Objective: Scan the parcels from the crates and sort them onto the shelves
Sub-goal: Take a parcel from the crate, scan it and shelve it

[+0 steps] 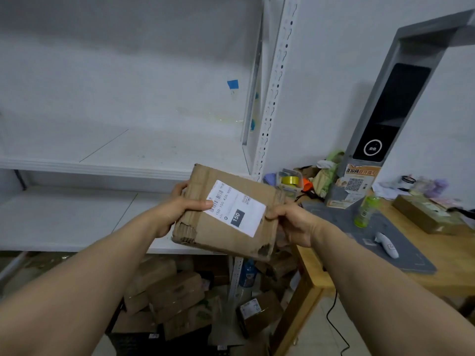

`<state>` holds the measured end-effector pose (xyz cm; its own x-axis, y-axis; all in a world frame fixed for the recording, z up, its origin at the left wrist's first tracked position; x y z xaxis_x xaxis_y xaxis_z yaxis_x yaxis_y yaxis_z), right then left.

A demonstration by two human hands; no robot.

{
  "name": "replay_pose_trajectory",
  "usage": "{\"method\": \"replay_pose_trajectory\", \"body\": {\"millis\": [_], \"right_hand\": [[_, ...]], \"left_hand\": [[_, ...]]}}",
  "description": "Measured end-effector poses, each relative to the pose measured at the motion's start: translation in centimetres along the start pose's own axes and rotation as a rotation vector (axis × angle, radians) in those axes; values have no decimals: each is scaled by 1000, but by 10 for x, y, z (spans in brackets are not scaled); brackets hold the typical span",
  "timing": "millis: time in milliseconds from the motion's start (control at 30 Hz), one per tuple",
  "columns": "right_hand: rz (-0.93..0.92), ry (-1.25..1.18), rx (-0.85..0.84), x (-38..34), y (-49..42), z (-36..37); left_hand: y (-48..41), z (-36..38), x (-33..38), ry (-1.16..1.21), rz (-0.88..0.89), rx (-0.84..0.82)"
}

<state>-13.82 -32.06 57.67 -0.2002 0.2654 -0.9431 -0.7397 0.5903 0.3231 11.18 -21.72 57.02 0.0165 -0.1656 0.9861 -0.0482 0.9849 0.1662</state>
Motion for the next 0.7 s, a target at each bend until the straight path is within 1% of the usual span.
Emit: {"method": "replay_pose_trajectory", "body": {"millis": [67,100,133,200,300,367,467,533,600,667,700], "right_hand": [[0,77,65,-7,-2,-9],[5,162,79,-13,-2,-12],[27,258,61,-18,-2,-13],[84,381,-35,-19,-2,-7],[95,442,-131,-14,-2,5],[70,471,-127,-10,-3,3],[22,392,-120,-1,0,-9],[32,365,-110,5,1,-19],[19,347,-93,9,1,-31],[2,273,-57,12,3,-45],[-26,212,-24,13,5,-51]], "left_hand": [[-3,1,8,-129,-37,-17],[-5,1,13,-207,-60,-28],[-7,2,16,-289,-86,-35],[-11,5,23,-418,-128,-48],[-19,20,37,-485,-138,-92],[-25,29,45,-510,-147,-110],[-25,32,50,-344,-202,-110],[-24,26,49,-283,-222,-92],[-26,20,46,-162,-167,-34],[-29,15,37,91,-71,90],[-32,17,31,241,-15,127]]}}
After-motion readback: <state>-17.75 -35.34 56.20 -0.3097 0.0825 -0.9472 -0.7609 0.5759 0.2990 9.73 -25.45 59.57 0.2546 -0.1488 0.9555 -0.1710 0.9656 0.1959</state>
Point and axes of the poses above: each hand's wrist, its own y-axis away from the middle knuckle, its own z-axis out of the palm, x = y × z, the point moved 7 cm from there along -y, towards the middle knuckle, and after that the axes turned 15 degrees about -x, right-handed, at the moved point
